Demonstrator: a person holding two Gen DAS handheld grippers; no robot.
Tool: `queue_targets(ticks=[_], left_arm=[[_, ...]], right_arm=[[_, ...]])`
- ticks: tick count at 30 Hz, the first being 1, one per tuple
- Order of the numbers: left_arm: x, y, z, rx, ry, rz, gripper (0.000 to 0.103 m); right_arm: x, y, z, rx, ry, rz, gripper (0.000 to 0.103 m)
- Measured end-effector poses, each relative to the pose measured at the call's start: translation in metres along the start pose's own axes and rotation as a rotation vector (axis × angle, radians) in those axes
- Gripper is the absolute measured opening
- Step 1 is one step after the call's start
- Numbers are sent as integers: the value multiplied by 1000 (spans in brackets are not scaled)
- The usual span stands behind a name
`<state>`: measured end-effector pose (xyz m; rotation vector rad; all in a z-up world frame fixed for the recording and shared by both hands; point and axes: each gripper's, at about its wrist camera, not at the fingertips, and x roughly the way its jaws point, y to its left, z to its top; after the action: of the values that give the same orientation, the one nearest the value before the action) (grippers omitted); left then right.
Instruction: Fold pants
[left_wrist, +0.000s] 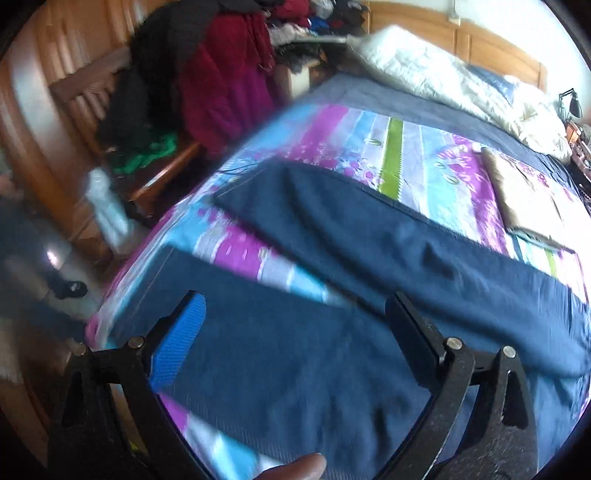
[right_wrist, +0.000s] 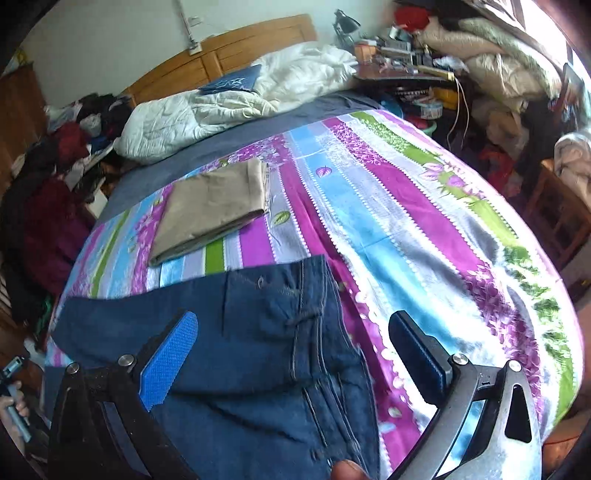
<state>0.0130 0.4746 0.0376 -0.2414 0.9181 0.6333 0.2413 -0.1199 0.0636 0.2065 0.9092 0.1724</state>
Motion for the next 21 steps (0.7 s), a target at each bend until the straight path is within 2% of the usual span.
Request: queue_targets(ticks=[2,5,8,9,13,15,17,19,21], left_arm=[[29,12,36,-4,42,-12,97],[48,24,73,-4,31,-12,98],[82,35,120,25,33,-105,98],[95,38,129,38,41,-110,98],[145,50,150,110,2,-99,92],[180,67,156,61,50,-118,92],[207,77,164,49,87,-127,69],[235,82,170,58,129,-116,69],[255,82,174,69,165,-162,69]], right_arm=[[12,1,13,35,17,43,103],[30,19,21,0,28,50,103],[46,31,27,-38,7,25,103],[52,34,27,-36,-2,27,103],[72,35,24,13,-34,13,103],[80,39,22,33,-42,6,103],[85,46,20,28,-47,-14,103],[88,55,16,5,-47,-39,103],[91,64,14,-18,-45,-60,103]])
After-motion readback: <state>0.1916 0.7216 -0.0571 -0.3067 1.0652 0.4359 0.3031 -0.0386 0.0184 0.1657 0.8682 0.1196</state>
